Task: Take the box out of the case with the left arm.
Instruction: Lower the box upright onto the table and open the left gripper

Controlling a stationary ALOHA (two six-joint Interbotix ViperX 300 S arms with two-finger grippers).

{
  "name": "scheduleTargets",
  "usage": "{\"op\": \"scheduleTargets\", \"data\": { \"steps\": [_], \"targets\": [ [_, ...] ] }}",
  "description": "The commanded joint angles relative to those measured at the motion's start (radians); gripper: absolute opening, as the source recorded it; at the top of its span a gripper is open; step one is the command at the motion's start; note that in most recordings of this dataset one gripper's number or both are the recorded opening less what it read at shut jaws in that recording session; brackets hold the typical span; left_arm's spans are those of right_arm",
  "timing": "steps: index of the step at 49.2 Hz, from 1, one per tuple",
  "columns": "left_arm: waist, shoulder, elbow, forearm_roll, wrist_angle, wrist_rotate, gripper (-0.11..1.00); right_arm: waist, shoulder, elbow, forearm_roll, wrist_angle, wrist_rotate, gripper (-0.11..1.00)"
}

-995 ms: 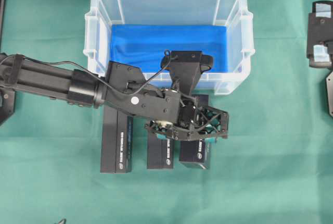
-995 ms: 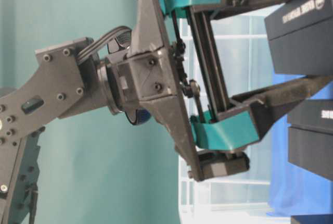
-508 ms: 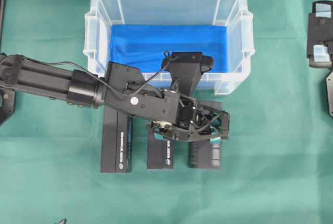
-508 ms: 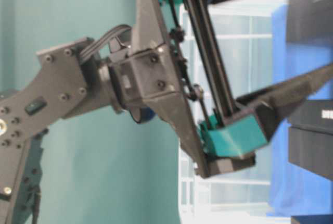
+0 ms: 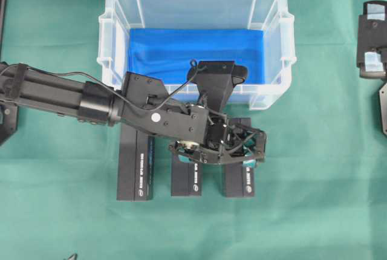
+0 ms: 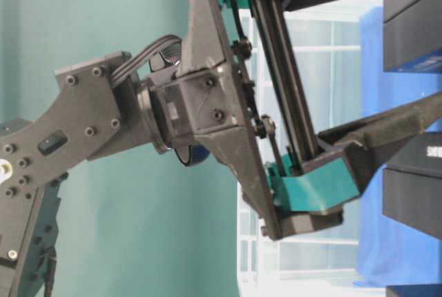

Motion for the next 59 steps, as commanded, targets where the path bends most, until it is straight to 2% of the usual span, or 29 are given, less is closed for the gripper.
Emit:
{"op": "scheduleTargets", "data": {
  "steps": [1,11,18,23,31,47,59],
  "targets": [
    [0.0,-0.075,-0.026,0.003,0.006,0.003,0.91,0.0,-0.003,-0.011,0.0,-0.002,0.002,0.0],
    [0.008,-0.137,-0.097,0.005,0.063,0.002,0.91,0.0,-0.003,-0.012,0.0,0.0,0.002,0.0],
    [0.008,-0.152,-0.17,0.014,0.155,0.006,0.91,0.0,-0.003,-0.012,0.0,0.0,0.002,0.0],
    [0.008,-0.153,-0.218,0.014,0.216,0.034,0.91,0.0,-0.002,-0.012,0.0,0.0,0.002,0.0],
    [0.008,-0.149,-0.235,0.014,0.245,0.052,0.91,0.0,-0.003,-0.012,0.0,0.0,0.002,0.0],
    [-0.023,-0.202,-0.156,0.014,0.25,0.051,0.91,0.0,-0.003,-0.012,0.0,0.002,0.002,0.0],
    [-0.063,-0.356,0.026,0.014,0.25,0.006,0.91,0.0,-0.002,-0.012,0.0,0.002,0.002,0.0]
  ]
}}
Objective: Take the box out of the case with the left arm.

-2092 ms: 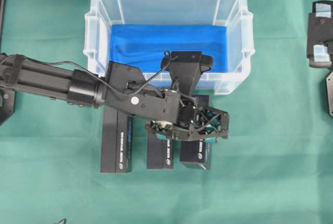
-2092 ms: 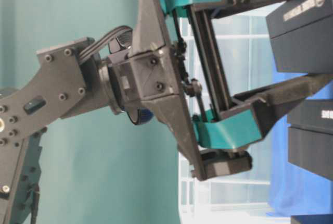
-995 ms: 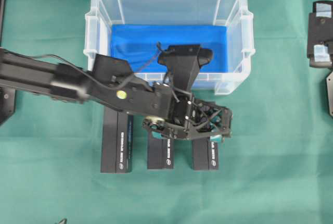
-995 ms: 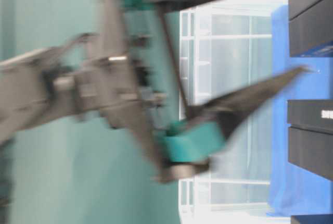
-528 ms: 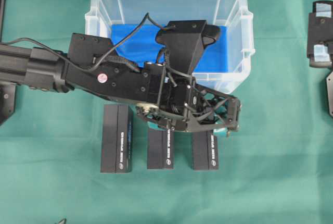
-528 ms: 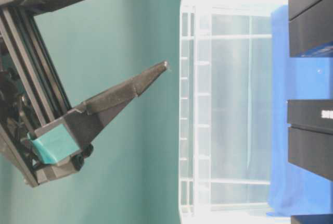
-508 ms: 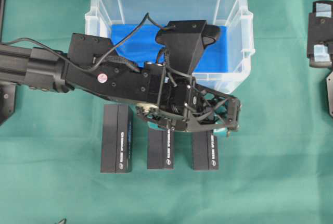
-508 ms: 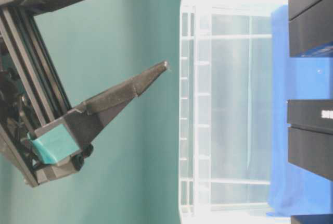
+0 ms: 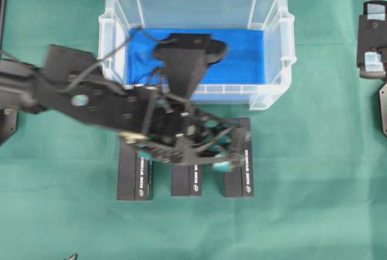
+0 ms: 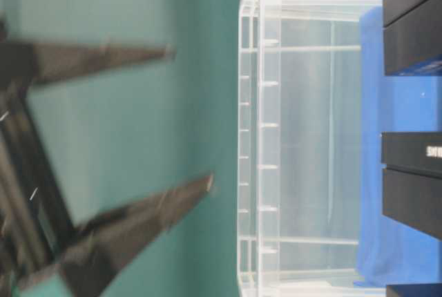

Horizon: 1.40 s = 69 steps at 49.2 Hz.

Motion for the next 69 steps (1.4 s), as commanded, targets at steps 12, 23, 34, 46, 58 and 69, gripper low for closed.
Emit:
{"op": "scheduleTargets", "data": {
  "steps": [12,23,34,46,58,69],
  "targets": [
    [-0.083,-0.308,0.295,0.003,-0.003,-0.091,0.9,0.0,-0.002,-0.011,0.005,0.0,0.0,0.0],
    [-0.193,-0.514,0.514,0.003,-0.003,-0.215,0.9,0.0,0.002,-0.012,0.005,-0.005,0.0,0.0],
    [-0.304,-0.698,0.666,0.008,0.008,-0.295,0.9,0.0,0.017,-0.014,0.005,-0.008,0.0,0.0],
    [-0.348,-0.778,0.71,0.011,0.101,-0.295,0.9,0.0,0.026,-0.015,0.005,-0.035,0.0,0.0],
    [-0.348,-0.775,0.707,0.029,0.11,-0.291,0.9,0.0,0.041,-0.017,0.005,-0.061,0.0,0.0],
    [-0.264,-0.819,0.724,0.051,0.14,-0.259,0.9,0.0,0.051,-0.02,0.005,-0.067,0.0,0.0]
  ]
}}
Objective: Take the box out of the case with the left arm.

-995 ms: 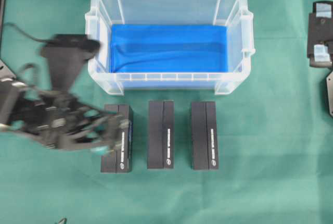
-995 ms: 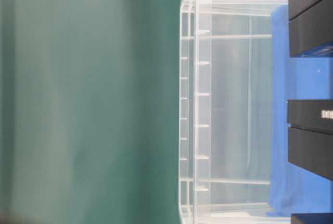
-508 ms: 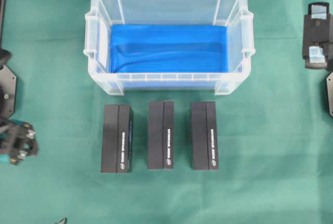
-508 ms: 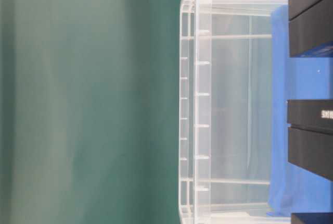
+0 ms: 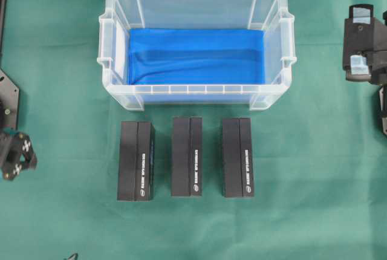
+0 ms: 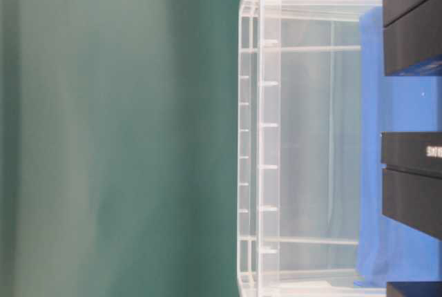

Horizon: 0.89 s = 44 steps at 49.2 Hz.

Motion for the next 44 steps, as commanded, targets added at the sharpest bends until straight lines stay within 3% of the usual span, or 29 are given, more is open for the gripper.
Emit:
{"op": "scheduleTargets", "data": {
  "steps": [1,13,29,37,44],
  "targets": [
    [0.052,-0.034,-0.003,0.008,0.017,0.029,0.9,0.0,0.0,-0.02,0.002,-0.006,0.0,0.0],
    [0.311,-0.106,0.012,0.009,0.054,0.218,0.9,0.0,0.0,-0.018,0.002,-0.005,0.0,0.0],
    [0.687,-0.104,0.009,-0.011,0.054,0.588,0.9,0.0,0.0,-0.02,0.0,-0.006,0.0,0.0],
    [0.798,-0.101,0.008,-0.012,0.051,0.692,0.9,0.0,0.0,-0.02,0.002,-0.006,0.0,0.0],
    [0.834,-0.101,0.008,-0.017,0.049,0.724,0.9,0.0,0.0,-0.02,0.0,-0.005,0.0,0.0]
  ]
}}
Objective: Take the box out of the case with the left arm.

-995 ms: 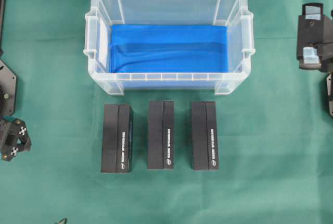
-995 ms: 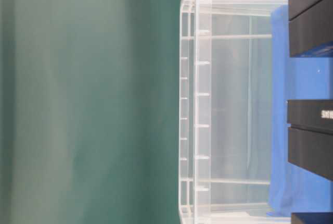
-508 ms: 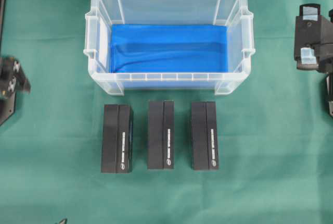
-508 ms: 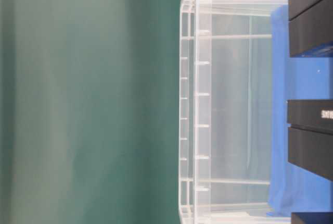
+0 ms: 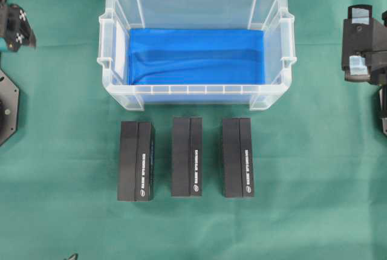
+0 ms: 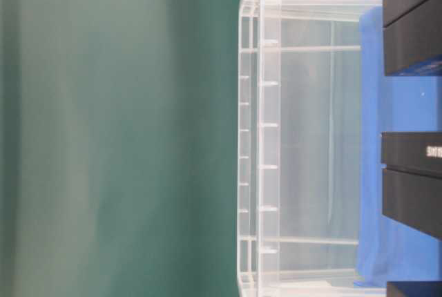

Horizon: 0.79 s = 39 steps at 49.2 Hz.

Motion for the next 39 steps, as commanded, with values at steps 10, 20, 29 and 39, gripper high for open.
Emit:
{"op": "scheduleTargets", "data": {
  "steps": [10,20,29,39],
  "targets": [
    [0.012,0.002,-0.018,-0.002,-0.008,0.003,0.9,0.0,-0.002,-0.02,0.0,-0.003,0.0,0.0],
    [0.012,0.002,-0.017,-0.002,-0.012,0.003,0.9,0.0,-0.002,-0.02,0.002,-0.003,0.0,0.0],
    [0.012,0.002,-0.017,-0.002,-0.026,0.002,0.9,0.0,-0.002,-0.02,0.002,-0.003,0.0,0.0],
    [0.012,0.002,-0.017,-0.002,-0.029,0.002,0.9,0.0,-0.002,-0.02,0.0,-0.003,0.0,0.0]
  ]
}}
